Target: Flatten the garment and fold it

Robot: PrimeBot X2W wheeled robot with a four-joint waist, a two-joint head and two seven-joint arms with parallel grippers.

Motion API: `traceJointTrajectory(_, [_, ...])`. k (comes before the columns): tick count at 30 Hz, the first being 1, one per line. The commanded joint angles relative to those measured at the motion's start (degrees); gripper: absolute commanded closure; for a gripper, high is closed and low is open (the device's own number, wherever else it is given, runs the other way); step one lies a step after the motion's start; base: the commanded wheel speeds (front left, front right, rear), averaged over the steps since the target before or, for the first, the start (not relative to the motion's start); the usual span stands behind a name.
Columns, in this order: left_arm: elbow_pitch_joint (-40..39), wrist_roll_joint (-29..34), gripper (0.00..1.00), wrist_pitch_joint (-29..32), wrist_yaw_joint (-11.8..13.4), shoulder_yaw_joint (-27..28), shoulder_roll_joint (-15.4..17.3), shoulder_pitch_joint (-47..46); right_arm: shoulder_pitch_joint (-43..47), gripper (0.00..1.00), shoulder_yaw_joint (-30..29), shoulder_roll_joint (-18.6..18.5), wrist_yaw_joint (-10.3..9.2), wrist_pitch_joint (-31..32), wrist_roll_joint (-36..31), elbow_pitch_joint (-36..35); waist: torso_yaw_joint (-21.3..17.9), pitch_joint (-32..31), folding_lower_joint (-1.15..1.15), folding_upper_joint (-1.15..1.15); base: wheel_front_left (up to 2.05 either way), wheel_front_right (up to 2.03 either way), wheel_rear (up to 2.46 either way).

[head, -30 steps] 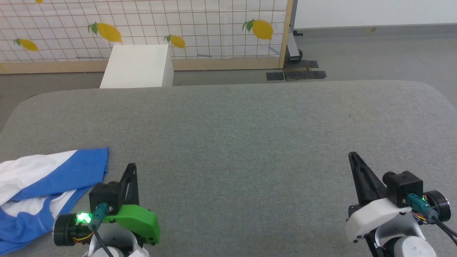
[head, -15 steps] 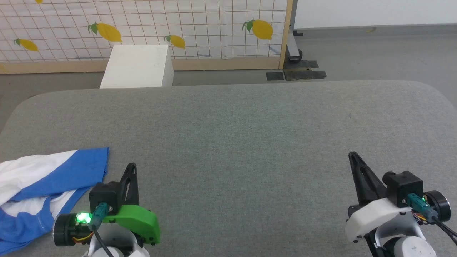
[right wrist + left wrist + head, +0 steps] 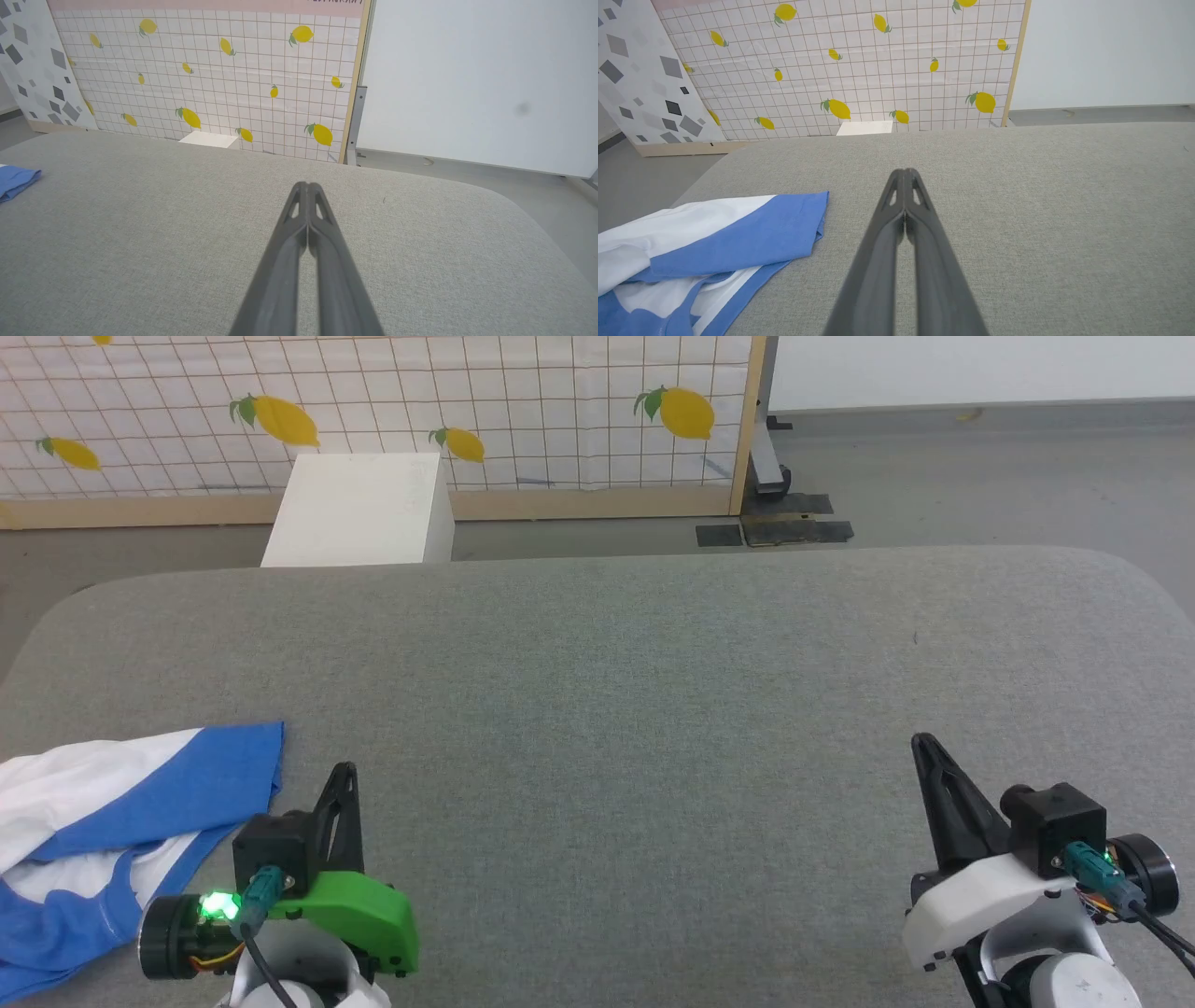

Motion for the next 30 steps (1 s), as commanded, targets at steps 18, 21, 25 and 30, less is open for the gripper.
traceJointTrajectory(18, [-0.14, 0.73, 1.00, 0.08, -0.05, 0.14, -0.21, 0.20, 0.57, 1.00, -0.02, 0.01, -0.09, 0.01, -0.36, -0.31, 0.00, 0.00, 0.00, 0.00, 0.00, 0.00, 0.00])
traceJointTrajectory(21, [-0.14, 0.73, 1.00, 0.08, -0.05, 0.14, -0.21, 0.20, 0.57, 1.00, -0.02, 0.01, -0.09, 0.01, -0.36, -0.31, 0.00, 0.00, 0.00, 0.00, 0.00, 0.00, 0.00])
traceJointTrajectory(25, [-0.14, 0.73, 1.00, 0.08, -0.05, 0.14, -0.21, 0.20, 0.57, 1.00, -0.02, 0.01, -0.09, 0.01, -0.36, -0.31, 0.00, 0.00, 0.00, 0.00, 0.00, 0.00, 0.00])
traceJointTrajectory(30, [-0.14, 0.73, 1.00, 0.08, -0.05, 0.14, -0.21, 0.20, 0.57, 1.00, -0.02, 0.01, -0.09, 0.01, -0.36, -0.31, 0.00, 0.00, 0.00, 0.00, 0.00, 0.00, 0.00])
